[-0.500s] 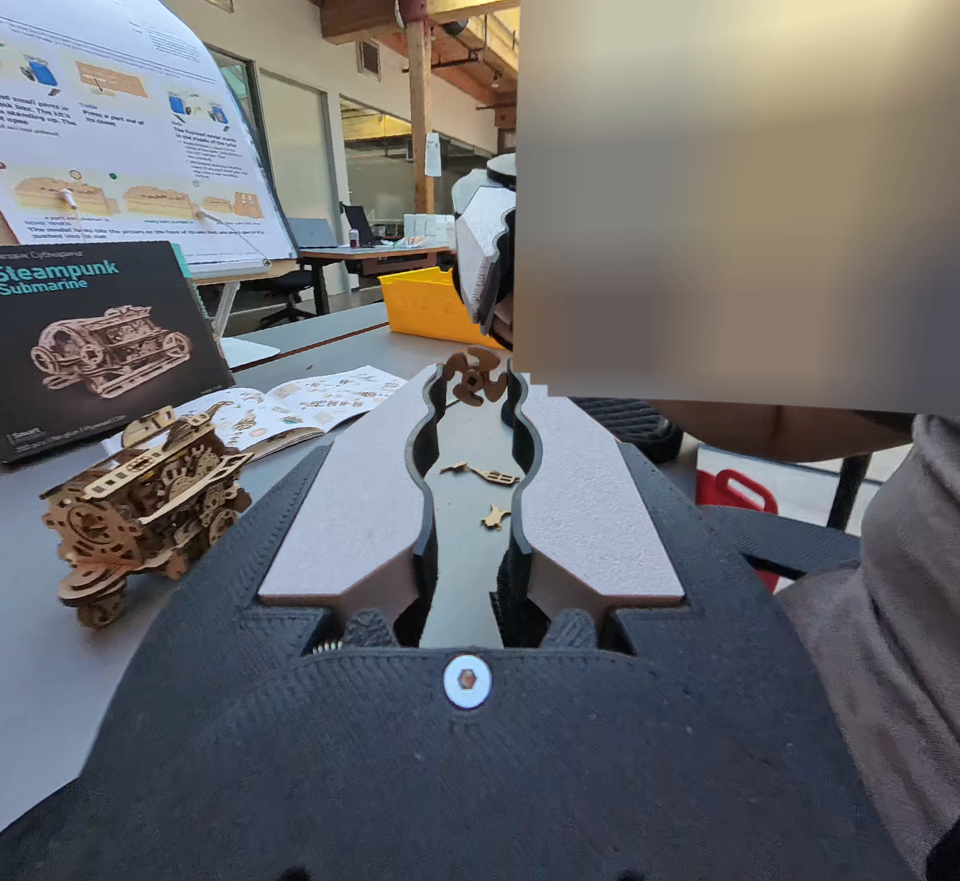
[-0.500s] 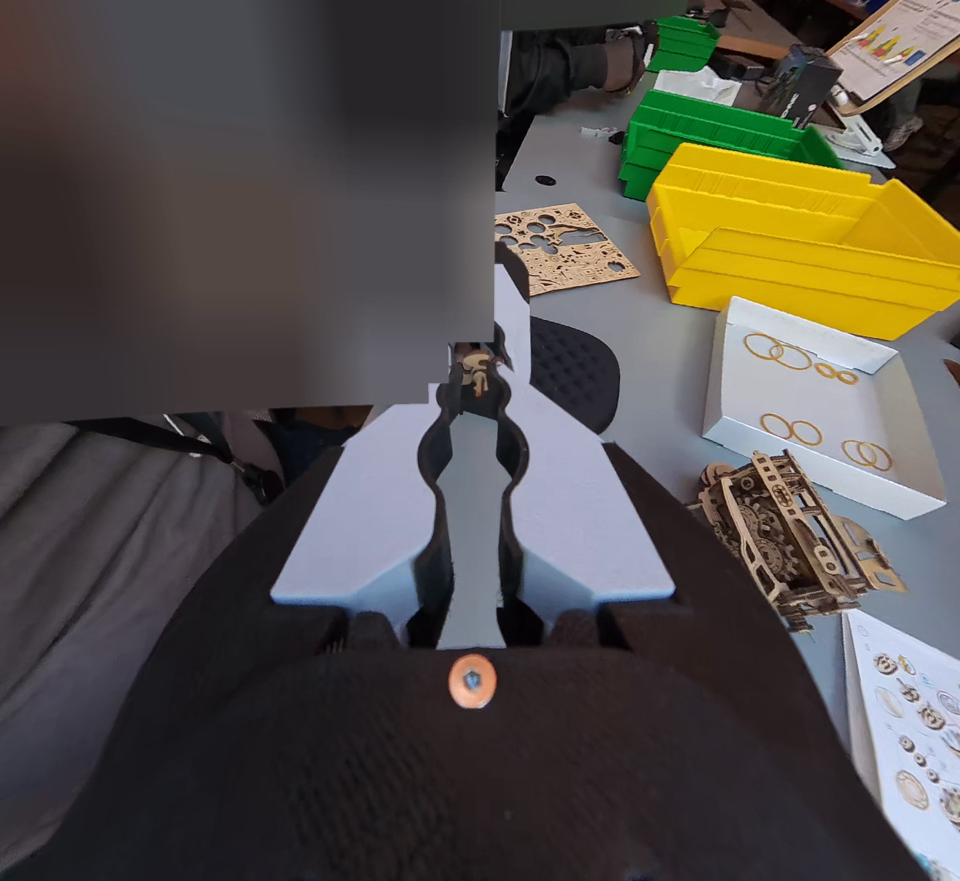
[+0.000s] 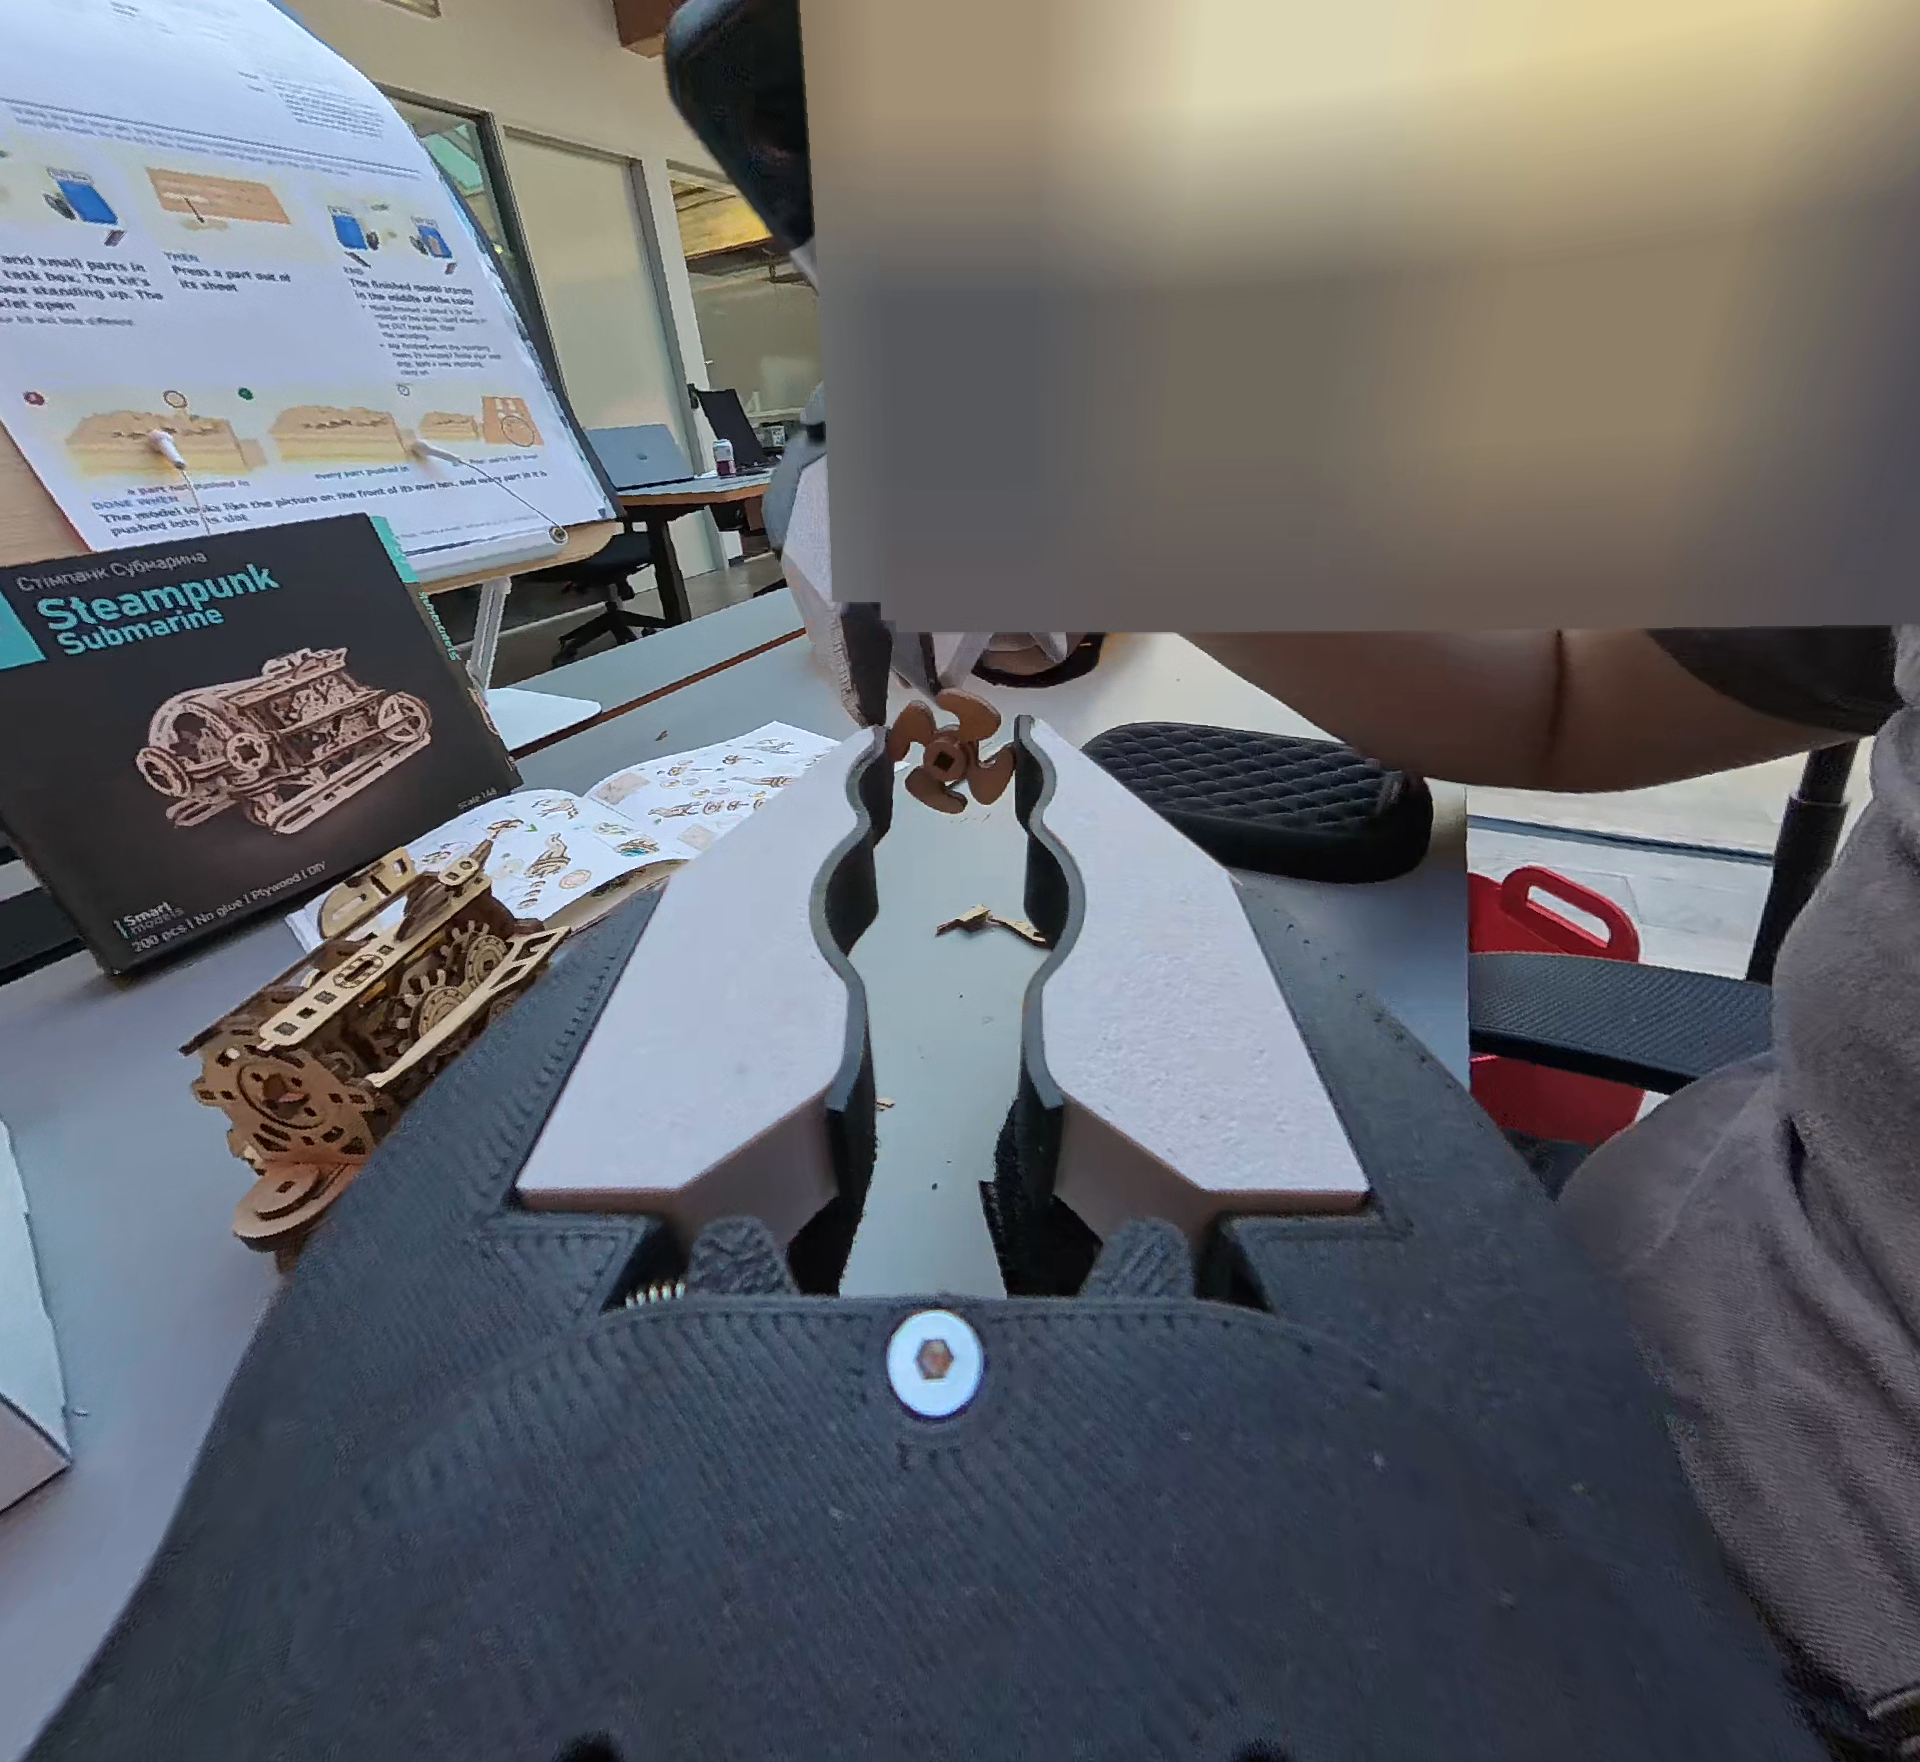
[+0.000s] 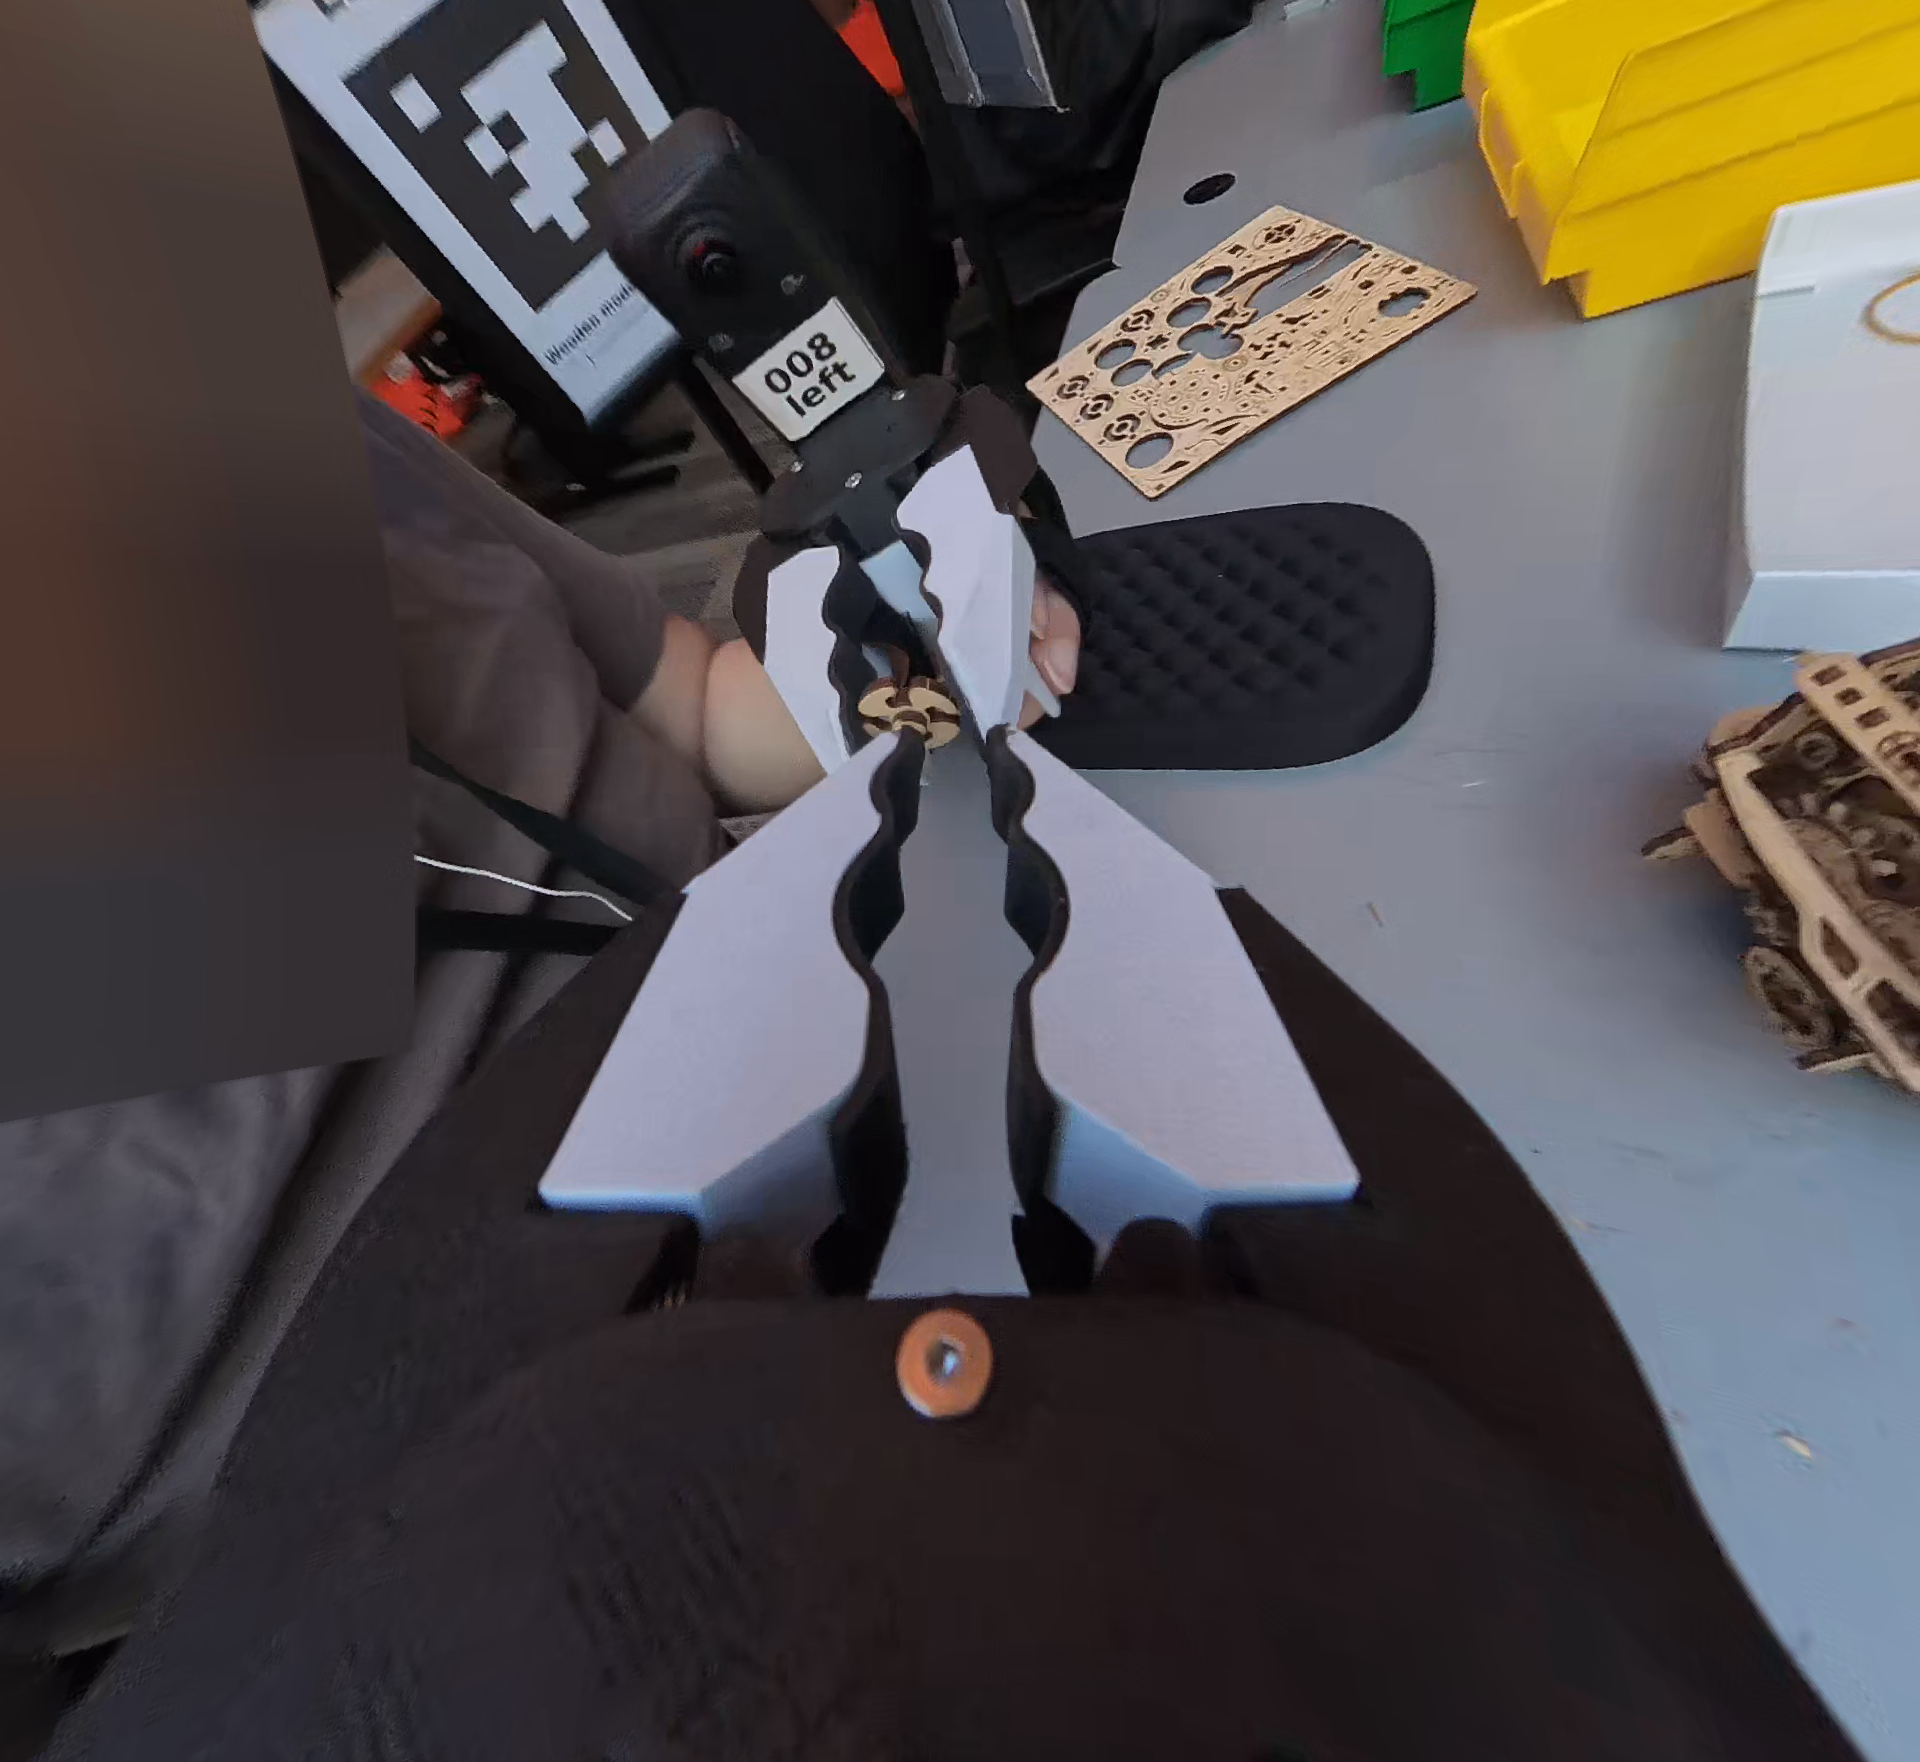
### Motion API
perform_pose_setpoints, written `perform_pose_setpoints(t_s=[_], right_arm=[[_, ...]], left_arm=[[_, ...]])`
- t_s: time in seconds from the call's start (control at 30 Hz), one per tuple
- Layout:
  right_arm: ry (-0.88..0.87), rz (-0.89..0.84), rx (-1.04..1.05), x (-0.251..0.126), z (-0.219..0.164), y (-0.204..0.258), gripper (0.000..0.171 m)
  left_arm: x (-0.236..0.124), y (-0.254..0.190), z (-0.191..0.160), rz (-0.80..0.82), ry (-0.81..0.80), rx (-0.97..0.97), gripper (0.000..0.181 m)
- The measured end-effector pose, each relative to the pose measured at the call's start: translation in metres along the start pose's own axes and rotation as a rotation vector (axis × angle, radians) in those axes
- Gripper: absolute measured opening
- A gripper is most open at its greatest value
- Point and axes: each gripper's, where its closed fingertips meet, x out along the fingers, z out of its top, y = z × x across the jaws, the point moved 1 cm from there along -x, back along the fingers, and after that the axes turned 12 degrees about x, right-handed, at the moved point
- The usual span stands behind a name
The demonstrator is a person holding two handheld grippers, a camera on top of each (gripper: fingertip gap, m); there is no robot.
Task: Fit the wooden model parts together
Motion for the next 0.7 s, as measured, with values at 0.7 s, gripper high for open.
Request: perform_pose_setpoints(t_s=[0.7], right_arm=[[0.013,0.107,0.211,-0.002,-0.004,-0.004,0.005]], left_arm=[[0.009,0.012,-0.002,0.032,0.018,0.056,0.021]])
